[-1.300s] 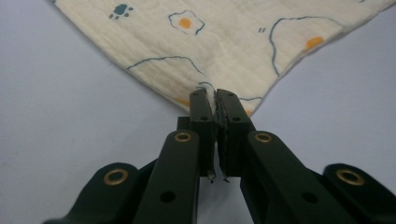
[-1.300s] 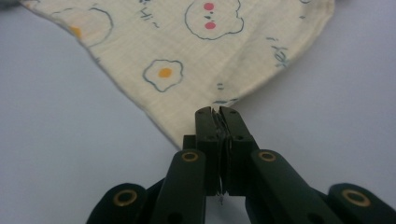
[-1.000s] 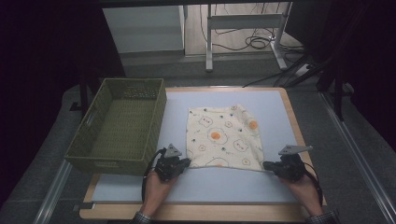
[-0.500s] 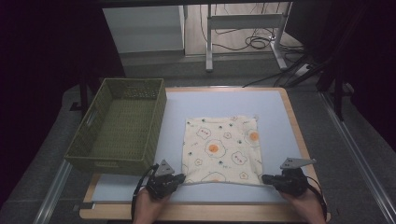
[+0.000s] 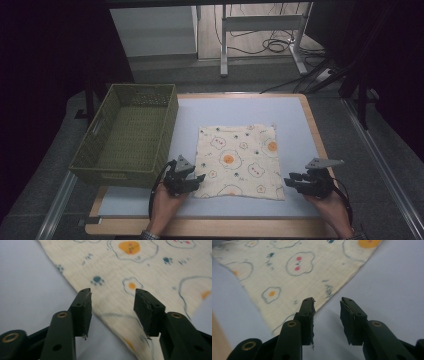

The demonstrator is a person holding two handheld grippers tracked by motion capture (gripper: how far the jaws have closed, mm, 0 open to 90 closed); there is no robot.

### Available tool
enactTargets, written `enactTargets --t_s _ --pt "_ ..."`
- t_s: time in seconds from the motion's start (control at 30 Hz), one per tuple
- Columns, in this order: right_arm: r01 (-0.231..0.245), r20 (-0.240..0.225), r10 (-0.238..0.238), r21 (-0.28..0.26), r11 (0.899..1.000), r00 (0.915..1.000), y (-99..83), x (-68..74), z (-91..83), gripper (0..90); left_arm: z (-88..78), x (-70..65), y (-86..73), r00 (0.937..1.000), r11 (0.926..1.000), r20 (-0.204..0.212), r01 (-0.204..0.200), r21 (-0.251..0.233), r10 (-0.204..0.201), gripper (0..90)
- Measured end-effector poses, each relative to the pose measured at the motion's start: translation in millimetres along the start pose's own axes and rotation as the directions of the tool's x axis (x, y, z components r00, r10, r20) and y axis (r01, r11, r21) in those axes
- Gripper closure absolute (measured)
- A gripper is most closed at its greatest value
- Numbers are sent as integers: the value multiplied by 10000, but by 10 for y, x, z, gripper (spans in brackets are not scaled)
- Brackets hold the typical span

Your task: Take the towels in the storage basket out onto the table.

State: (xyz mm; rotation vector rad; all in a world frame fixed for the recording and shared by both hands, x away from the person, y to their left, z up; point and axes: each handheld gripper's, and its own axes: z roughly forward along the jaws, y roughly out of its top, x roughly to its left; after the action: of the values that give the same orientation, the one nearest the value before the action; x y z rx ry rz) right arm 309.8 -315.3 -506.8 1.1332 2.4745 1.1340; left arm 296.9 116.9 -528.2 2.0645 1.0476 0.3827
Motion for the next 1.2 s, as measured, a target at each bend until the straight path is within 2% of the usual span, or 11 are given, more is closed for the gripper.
enactTargets --t_s 0.2,0.37,0.43,0.5,0.6,0.67,0.77,0.9,0.97,1.07,1.2 --pt "151 450 -149 -40 9999 9989 184 -103 136 536 215 125 232 10000 9999 -69 71 75 -71 395" --pt "-181 554 182 -23 9998 9983 350 -219 248 455 369 218 411 9994 9997 -298 -172 160 177 370" --pt "-218 512 217 27 9998 9985 425 -275 302 446 424 268 492 9988 9996 -450 -181 209 190 370" --pt "-57 754 55 28 10000 9971 509 -319 356 449 466 332 569 9974 9995 -679 -210 247 227 379" --pt "-104 953 110 -65 9999 9954 617 -382 417 451 525 468 669 9946 9995 -1026 -87 309 118 440" --pt "-283 1112 310 -257 9993 9933 686 -429 456 468 545 537 701 9927 9996 -1204 55 276 -21 501" --pt "-168 1388 209 -304 9994 9901 778 -491 509 505 617 688 766 9894 9991 -1418 336 244 -298 558" --pt "-1 1695 45 -256 9997 9855 907 -595 596 594 734 814 824 9881 9971 -1360 748 170 -718 605" --pt "-131 1646 170 -250 9996 9862 965 -651 633 629 791 860 856 9876 9960 -1310 891 94 -871 622" --pt "-142 1688 188 -284 9995 9855 1038 -724 693 681 859 910 905 9868 9961 -1375 876 115 -852 637" --pt "-97 1929 127 -165 9998 9811 1117 -820 816 708 929 968 944 9839 9961 -1586 864 155 -829 649"
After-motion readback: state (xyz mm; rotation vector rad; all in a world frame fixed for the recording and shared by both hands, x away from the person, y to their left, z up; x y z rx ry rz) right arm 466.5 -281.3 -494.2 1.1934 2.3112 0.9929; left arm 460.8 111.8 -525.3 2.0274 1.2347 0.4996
